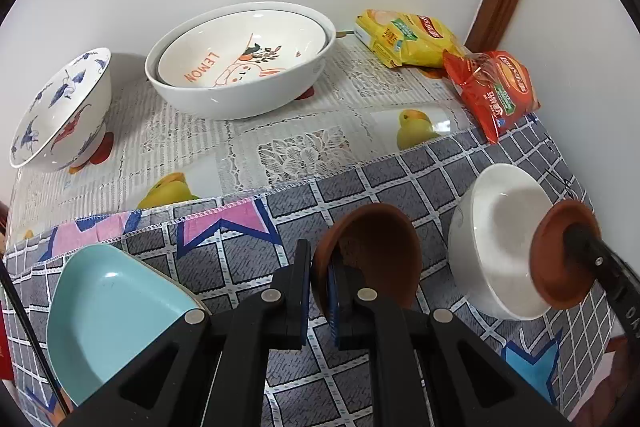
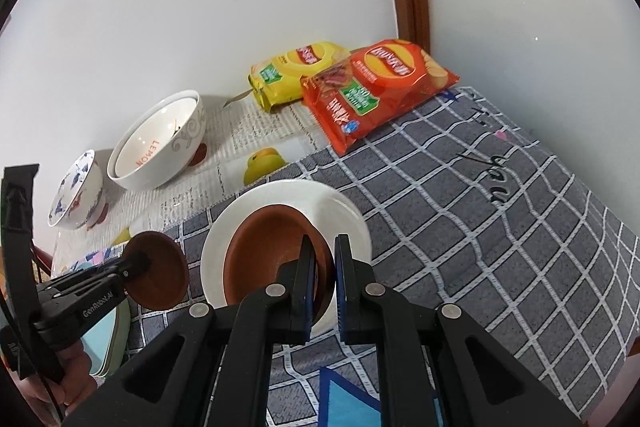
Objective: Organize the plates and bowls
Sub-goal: 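Carry the right gripper's brown bowl over the white bowl while the left gripper holds its brown bowl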
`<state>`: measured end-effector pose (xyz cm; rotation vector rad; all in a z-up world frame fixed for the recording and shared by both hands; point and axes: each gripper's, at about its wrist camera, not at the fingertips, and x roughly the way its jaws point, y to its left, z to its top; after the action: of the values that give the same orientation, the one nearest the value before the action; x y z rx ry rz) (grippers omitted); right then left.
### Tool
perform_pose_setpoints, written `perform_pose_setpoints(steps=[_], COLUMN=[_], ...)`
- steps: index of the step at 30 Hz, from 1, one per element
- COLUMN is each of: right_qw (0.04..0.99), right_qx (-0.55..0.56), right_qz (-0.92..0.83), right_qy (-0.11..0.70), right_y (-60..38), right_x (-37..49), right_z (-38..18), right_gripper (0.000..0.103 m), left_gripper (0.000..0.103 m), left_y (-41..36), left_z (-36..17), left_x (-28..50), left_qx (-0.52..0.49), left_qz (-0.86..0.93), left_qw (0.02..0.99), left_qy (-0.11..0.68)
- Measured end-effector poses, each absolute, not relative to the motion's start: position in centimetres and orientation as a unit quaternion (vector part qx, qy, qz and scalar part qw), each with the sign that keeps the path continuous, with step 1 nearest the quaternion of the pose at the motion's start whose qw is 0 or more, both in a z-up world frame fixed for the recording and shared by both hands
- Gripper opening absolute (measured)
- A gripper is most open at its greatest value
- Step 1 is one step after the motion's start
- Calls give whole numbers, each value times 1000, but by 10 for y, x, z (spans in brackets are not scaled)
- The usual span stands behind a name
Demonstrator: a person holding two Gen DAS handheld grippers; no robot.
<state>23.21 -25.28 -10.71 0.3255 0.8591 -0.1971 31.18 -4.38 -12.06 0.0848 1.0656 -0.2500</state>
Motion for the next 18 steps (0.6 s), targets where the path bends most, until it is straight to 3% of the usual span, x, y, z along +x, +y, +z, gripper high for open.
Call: perform_pose_setpoints(steps=[18], right_qw=[880], right_qx=[101], right_qz=[-120], right_qy=[448], right_y=[-232], right_x=[262], right_z=[-138], right_gripper=[9], left_gripper=[8], left_y=[-27], left_z=[-121], left_x=[320], left_qx=[22], left_qz=[-102], left_qw=[854], left_qy=[510])
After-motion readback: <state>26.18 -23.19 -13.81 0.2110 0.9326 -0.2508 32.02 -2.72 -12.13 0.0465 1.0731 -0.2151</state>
